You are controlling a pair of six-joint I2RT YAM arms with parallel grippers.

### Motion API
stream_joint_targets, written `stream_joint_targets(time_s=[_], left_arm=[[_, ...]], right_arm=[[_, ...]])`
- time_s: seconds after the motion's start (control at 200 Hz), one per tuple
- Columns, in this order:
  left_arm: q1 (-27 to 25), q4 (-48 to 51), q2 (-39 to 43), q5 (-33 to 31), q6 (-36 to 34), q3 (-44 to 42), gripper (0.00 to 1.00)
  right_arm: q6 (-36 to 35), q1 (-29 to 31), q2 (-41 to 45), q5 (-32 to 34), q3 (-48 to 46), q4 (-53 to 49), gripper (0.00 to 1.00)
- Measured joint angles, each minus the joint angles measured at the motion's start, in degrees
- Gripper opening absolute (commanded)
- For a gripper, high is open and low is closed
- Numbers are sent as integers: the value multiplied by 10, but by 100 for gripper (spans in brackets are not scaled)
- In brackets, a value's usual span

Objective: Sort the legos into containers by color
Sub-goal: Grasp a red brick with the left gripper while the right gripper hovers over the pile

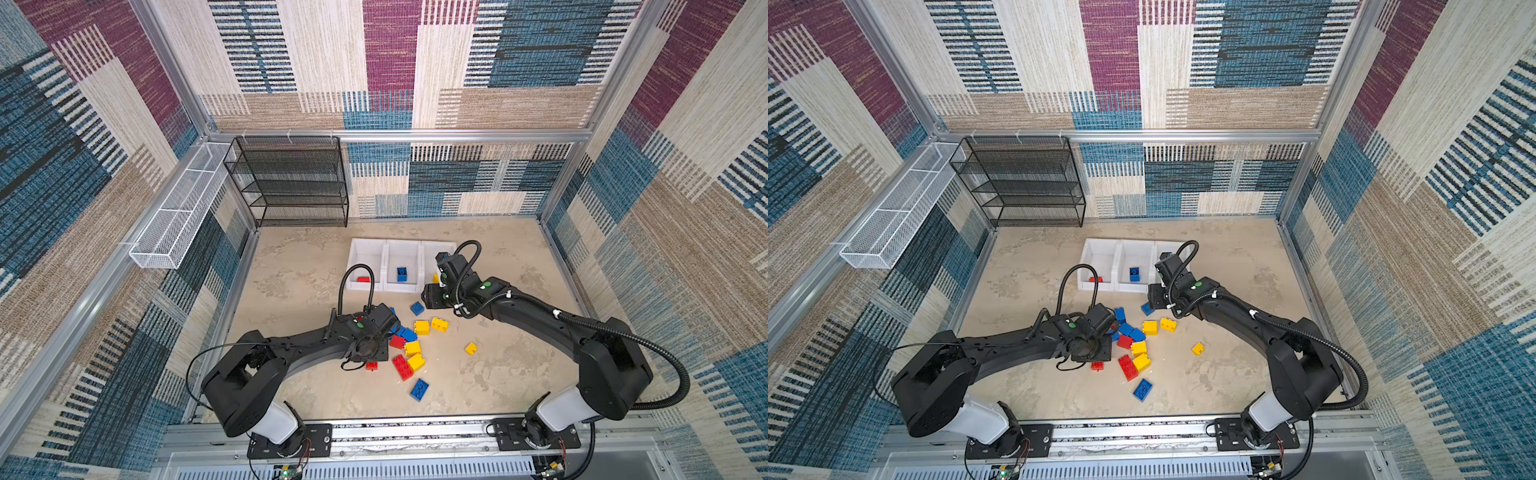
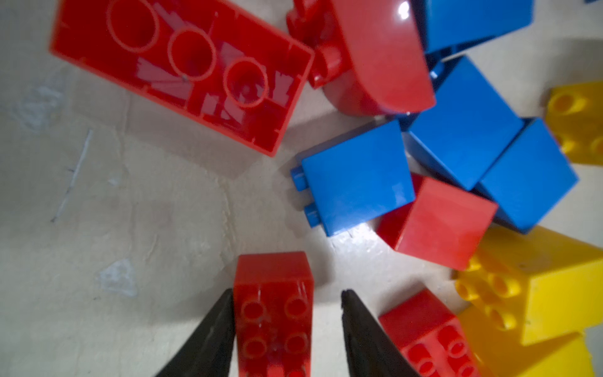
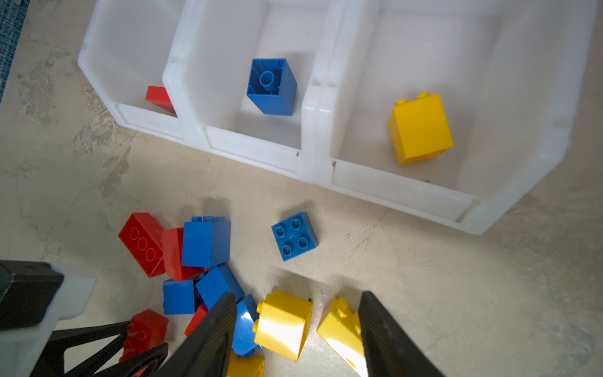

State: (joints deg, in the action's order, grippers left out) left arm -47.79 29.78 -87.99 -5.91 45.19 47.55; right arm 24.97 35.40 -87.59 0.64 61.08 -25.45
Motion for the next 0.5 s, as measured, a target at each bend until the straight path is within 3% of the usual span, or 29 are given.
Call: stream_joint_targets(time_s=[0.185, 0.496], left_arm=[[-11, 20, -9, -17, -22, 9, 36], [-16, 28, -7, -28, -30, 15, 32]], right_arm=[[7, 0, 2, 0, -4, 6, 63], [11, 0, 9, 0, -8, 10, 63]])
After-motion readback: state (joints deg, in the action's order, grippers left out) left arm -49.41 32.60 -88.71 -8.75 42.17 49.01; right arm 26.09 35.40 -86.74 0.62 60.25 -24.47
